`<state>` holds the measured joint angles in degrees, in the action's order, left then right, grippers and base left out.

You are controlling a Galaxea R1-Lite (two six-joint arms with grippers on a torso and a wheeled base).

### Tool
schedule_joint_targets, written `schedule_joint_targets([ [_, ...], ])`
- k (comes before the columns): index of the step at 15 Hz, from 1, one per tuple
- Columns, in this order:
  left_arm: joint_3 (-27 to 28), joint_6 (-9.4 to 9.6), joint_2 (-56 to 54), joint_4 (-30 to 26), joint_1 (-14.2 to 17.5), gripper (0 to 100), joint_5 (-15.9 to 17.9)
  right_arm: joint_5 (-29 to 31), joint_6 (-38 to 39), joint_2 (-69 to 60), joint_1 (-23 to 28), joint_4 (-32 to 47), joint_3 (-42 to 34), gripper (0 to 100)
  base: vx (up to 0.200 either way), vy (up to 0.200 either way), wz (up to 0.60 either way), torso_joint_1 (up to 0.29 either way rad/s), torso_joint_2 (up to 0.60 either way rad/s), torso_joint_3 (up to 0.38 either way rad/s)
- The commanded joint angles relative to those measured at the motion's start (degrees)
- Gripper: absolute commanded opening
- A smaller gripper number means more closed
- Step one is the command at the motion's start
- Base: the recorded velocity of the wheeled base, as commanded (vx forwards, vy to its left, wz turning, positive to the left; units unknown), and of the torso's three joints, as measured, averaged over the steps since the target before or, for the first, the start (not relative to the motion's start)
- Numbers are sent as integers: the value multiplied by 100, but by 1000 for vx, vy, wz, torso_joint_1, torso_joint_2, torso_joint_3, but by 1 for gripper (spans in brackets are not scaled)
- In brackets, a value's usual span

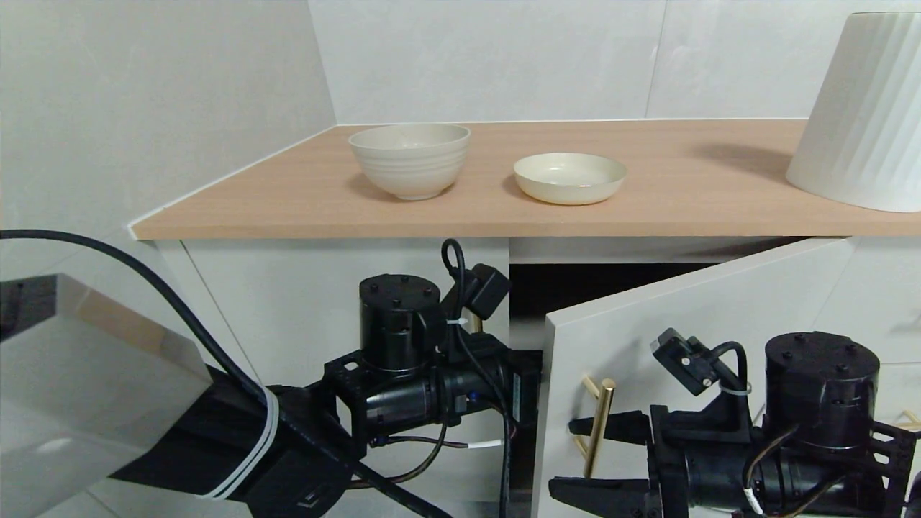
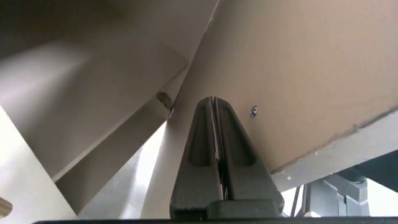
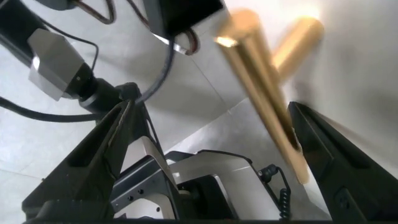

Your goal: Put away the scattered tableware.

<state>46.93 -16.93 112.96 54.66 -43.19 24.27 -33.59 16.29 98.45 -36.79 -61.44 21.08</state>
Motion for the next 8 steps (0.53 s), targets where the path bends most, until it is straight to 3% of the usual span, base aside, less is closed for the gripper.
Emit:
schedule_joint_targets([
  [1,9,-3,-28,9,-23,0,34,45,-20,60,163,-26,19,100,0,0,0,0,0,0],
  [4,18,-12,-28,9,-40,0,34,107,-240,-54,788,-26,72,100,0,0,0,0,0,0],
  [8,62,-12,-19,9,-102,0,51,203,-477,-696,1174,36,-324,100,0,0,0,0,0,0],
])
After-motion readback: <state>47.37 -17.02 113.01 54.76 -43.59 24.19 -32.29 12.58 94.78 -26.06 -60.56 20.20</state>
